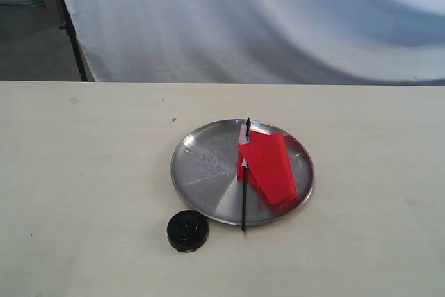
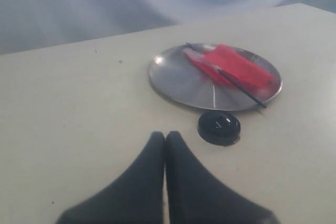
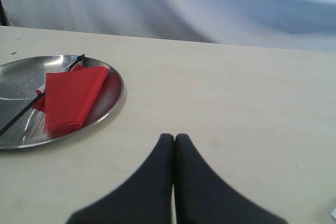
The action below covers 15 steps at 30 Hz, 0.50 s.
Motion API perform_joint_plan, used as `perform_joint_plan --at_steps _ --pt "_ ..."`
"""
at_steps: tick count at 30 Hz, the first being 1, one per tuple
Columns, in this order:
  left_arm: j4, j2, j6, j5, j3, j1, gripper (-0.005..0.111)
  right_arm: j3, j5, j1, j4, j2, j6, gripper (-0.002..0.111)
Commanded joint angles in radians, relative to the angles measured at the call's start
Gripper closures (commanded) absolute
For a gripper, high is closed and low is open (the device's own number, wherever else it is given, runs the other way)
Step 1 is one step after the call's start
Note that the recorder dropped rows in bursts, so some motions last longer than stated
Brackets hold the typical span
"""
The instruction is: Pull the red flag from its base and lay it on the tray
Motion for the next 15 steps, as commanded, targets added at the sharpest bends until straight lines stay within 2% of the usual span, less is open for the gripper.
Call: perform_joint_plan --at_steps 1,12,15 --pt "-0.011 -0.006 0.003 0.008 0.003 -0.004 0.107 0.003 -0.006 -0.005 0.000 -0.005 0.003 0.109" --pt "-0.011 -0.006 0.003 0.008 0.003 -0.002 0.107 0.003 -0.006 -0.005 0.000 -0.005 0.003 0.109" --pt "-0.011 -0.006 0.003 0.008 0.003 0.023 0.107 0.003 -0.006 -0.005 0.000 -0.005 0.003 0.109"
